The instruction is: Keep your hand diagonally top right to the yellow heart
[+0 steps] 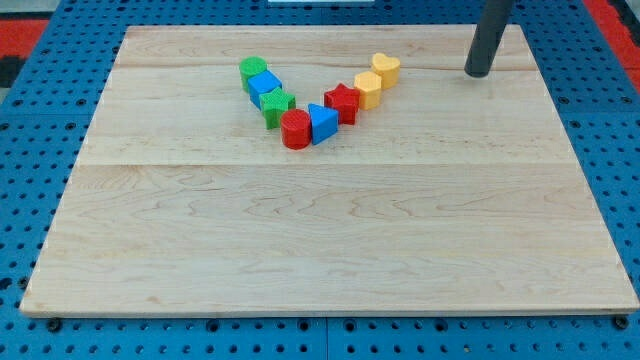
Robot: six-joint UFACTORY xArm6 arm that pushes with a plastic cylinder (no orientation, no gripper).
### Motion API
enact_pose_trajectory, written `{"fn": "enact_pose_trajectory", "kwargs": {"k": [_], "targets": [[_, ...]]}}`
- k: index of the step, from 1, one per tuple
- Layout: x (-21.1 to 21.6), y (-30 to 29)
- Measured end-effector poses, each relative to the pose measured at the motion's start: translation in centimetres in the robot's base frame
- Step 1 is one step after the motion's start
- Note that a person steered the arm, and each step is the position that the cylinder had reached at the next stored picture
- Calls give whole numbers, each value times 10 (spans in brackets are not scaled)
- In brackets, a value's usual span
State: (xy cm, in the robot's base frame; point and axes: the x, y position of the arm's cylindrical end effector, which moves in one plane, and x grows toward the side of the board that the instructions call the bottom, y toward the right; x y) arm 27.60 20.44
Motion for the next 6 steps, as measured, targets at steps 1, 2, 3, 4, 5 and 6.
{"fn": "enact_pose_trajectory", "kwargs": {"k": [1, 2, 3, 4, 5, 6], "targets": [[-36, -1], [-53, -17], [-63, -43], [-63, -67], [-55, -84], [-42, -88]]}}
